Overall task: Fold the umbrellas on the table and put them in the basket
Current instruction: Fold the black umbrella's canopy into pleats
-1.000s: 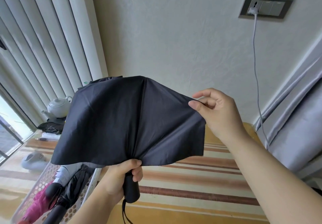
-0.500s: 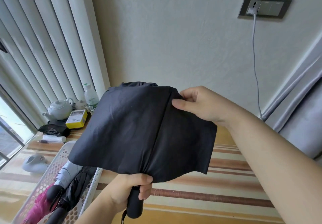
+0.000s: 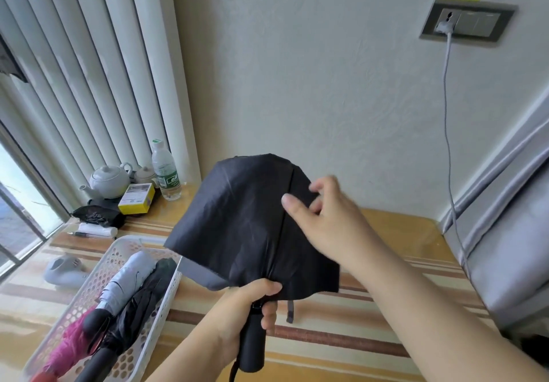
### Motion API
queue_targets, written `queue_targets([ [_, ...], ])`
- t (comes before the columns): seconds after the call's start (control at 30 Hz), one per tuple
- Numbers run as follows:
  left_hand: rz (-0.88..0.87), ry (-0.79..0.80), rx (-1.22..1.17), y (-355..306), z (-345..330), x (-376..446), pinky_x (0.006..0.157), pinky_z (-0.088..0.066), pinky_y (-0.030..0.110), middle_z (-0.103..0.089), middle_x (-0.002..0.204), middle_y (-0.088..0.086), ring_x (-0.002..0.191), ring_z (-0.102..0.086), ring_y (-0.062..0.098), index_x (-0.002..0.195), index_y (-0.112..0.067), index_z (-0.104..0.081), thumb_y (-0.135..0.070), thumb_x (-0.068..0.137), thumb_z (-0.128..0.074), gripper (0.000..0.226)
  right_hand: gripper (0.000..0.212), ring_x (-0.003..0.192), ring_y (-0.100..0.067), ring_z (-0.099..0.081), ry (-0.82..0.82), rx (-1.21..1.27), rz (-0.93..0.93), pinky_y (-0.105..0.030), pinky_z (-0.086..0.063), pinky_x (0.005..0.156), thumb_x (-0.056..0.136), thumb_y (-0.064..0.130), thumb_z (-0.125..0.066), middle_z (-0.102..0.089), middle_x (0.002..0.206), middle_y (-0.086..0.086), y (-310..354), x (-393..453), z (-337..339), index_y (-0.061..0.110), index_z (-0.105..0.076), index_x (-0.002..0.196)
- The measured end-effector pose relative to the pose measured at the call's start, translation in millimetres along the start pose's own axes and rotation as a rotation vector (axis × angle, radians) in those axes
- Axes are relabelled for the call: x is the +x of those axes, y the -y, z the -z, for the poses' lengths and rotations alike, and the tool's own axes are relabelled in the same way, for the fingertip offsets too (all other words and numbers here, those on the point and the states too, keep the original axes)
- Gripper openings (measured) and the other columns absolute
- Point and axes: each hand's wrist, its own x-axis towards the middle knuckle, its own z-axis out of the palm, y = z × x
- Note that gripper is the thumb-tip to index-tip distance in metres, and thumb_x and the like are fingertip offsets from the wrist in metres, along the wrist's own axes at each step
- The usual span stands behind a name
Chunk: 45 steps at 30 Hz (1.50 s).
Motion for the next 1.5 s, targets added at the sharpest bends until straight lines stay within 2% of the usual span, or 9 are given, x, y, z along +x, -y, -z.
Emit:
queue_targets([
  [0.1, 0.015, -0.106, 0.124, 6.4, -6.8, 7.3, 0.053, -0.040, 0.028, -0.046, 0.047, 0.008, 0.042, -0.041, 0.020, 0.046, -0.009, -0.053, -0.010, 0.079, -0.066, 0.035, 0.083, 0.116, -0.022, -0.057, 0.249, 0.216, -0.216, -0.032, -0.047, 0.087, 0.083, 0.064, -0.055, -0.056, 0.131, 0.000, -4.1, -2.2, -31.7, 0.017, -0.023, 0.144],
  [0.3, -0.201, -0.270, 0.599, 5.3, -20.0, 3.9, 0.061, -0.052, 0.017, -0.064, 0.065, -0.011, 0.061, -0.059, 0.000, 0.076, -0.028, -0.058, -0.027, 0.072, -0.077, 0.020, 0.050, 0.097, -0.014, -0.068, 0.045, 0.866, -0.266, -0.038, -0.057, 0.086, 0.076, 0.029, -0.080, -0.071, 0.108, 0.002, -30.1, 0.2, -62.1, 0.021, -0.054, 0.119],
  [0.47, -0.040, 0.071, 0.164, 4.6, 3.8, 6.1, 0.092, -0.051, 0.042, -0.073, 0.101, 0.004, 0.095, -0.069, 0.024, 0.110, -0.019, -0.064, -0.032, 0.047, -0.088, 0.068, 0.052, 0.102, -0.011, -0.067, 0.141, 1.048, -0.108, -0.027, -0.056, 0.081, 0.077, 0.011, -0.076, -0.071, 0.111, 0.003, -41.3, -3.7, -52.2, 0.019, -0.052, 0.123],
  [0.7, 0.188, -0.149, 0.434, 7.8, -15.8, 13.0, 0.062, -0.044, 0.021, -0.065, 0.069, 0.000, 0.067, -0.061, 0.012, 0.079, -0.010, -0.065, -0.053, 0.040, -0.081, 0.060, 0.071, 0.107, -0.009, -0.065, 0.230, 1.005, -0.128, -0.031, -0.055, 0.086, 0.068, 0.036, -0.084, -0.068, 0.118, 0.010, -35.4, -6.5, -59.3, 0.030, -0.048, 0.129],
  [0.87, 0.083, -0.255, 0.817, 5.9, -33.9, 12.2, 0.045, -0.041, 0.011, -0.057, 0.046, -0.011, 0.044, -0.054, -0.003, 0.077, -0.020, -0.059, -0.039, 0.073, -0.071, 0.023, 0.063, 0.101, -0.015, -0.067, 0.084, 1.000, -0.260, -0.038, -0.055, 0.087, 0.068, 0.018, -0.087, -0.071, 0.108, 0.008, -35.7, -8.8, -70.7, 0.030, -0.055, 0.121],
  [1.1, -0.048, 0.164, 0.126, 10.8, -5.2, 11.4, 0.092, -0.052, 0.040, -0.072, 0.106, 0.007, 0.099, -0.067, 0.023, 0.111, -0.016, -0.067, -0.025, 0.053, -0.089, 0.063, 0.048, 0.097, -0.019, -0.070, 0.083, 1.108, -0.127, -0.031, -0.055, 0.077, 0.074, 0.001, -0.078, -0.073, 0.104, -0.003, -38.3, -10.5, -60.4, 0.017, -0.059, 0.115],
  [1.3, -0.009, 0.000, 0.103, 16.2, -9.5, 8.3, 0.054, -0.043, 0.027, -0.051, 0.050, 0.012, 0.047, -0.047, 0.019, 0.055, -0.003, -0.060, -0.017, 0.049, -0.078, 0.023, 0.083, 0.110, -0.005, -0.062, 0.277, 0.924, -0.061, -0.022, -0.053, 0.083, 0.066, 0.024, -0.084, -0.063, 0.125, 0.011, -28.8, -15.1, -46.6, 0.029, -0.041, 0.137],
  [1.4, 0.067, -0.237, 0.239, 12.8, -9.3, 11.2, 0.058, -0.040, 0.026, -0.050, 0.046, 0.007, 0.052, -0.046, 0.020, 0.042, -0.005, -0.050, -0.014, 0.067, -0.076, 0.038, 0.124, 0.124, -0.001, -0.044, 0.278, 0.692, -0.126, -0.025, -0.041, 0.091, 0.056, 0.064, -0.072, -0.029, 0.150, 0.020, -14.1, -17.4, -22.4, 0.052, 0.013, 0.145],
  [1.5, 0.126, -0.147, 0.390, 9.6, -3.8, -1.5, 0.058, -0.037, 0.025, -0.044, 0.031, -0.003, 0.050, -0.042, 0.015, 0.023, -0.013, -0.040, -0.023, 0.087, -0.063, 0.069, 0.125, 0.119, -0.008, -0.051, 0.151, 0.558, -0.161, -0.026, -0.042, 0.087, 0.059, 0.068, -0.071, -0.037, 0.146, 0.012, 0.3, -22.1, -9.4, 0.055, 0.023, 0.140],
])
